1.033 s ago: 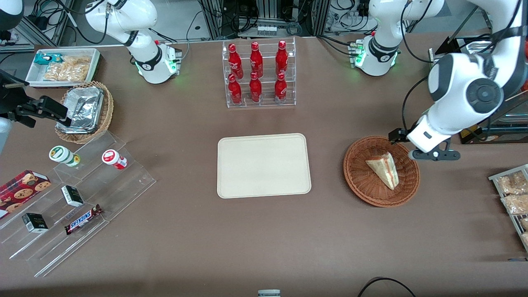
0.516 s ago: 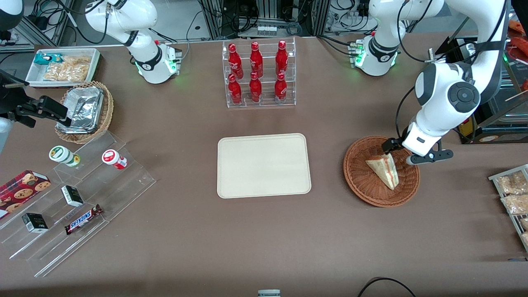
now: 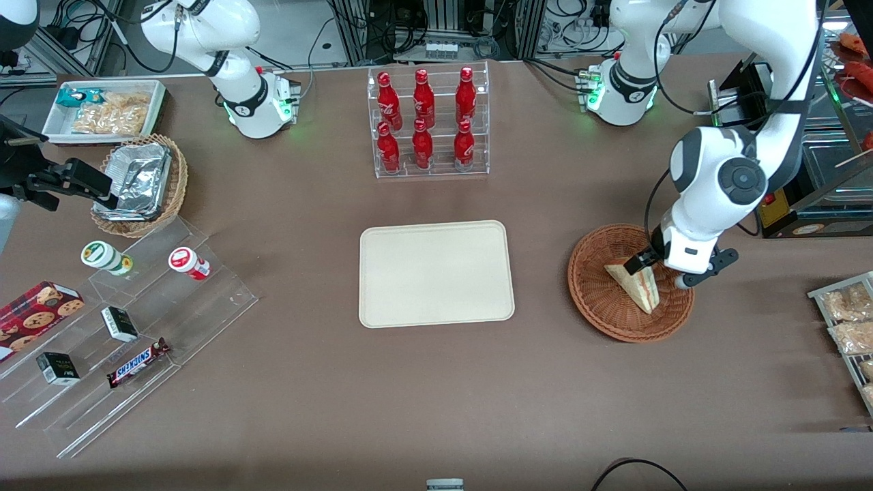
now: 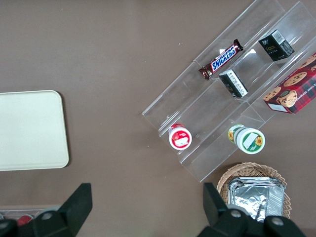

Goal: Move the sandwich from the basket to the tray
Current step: 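Lower the left gripper and close it on the wrapped sandwich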

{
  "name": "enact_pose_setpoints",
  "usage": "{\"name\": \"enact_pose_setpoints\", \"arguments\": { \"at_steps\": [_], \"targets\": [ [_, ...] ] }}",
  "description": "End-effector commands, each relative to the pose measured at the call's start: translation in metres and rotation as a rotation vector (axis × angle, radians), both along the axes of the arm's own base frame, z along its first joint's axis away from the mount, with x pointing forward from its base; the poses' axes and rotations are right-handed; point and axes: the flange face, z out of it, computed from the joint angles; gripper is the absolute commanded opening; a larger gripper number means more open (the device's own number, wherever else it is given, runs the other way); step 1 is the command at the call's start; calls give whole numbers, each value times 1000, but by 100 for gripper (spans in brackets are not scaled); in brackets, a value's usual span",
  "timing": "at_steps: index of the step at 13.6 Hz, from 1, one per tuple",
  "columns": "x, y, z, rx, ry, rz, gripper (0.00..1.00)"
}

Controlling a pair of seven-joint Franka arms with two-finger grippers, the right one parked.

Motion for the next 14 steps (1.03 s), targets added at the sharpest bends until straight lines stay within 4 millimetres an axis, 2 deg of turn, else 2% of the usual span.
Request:
{"name": "enact_pose_setpoints", "arguments": {
  "at_steps": [1,6,7,8,9,10,11,12,14],
  "targets": [
    [3,-10,-18,-13,-17,98,100],
    [2,-6,-36,-3,12,86,100],
    [1,-6,-41,-1,23,86,97],
    [1,-5,-44,0,27,87,74],
    [1,-5,-45,5,31,79,37],
    [0,-4,-45,20,31,49,16],
    [-1,-2,-46,37,44,-1,9],
    [-3,-1,-47,47,75,-50,6],
    [-1,-1,-38,49,72,-89,5]
  ]
}}
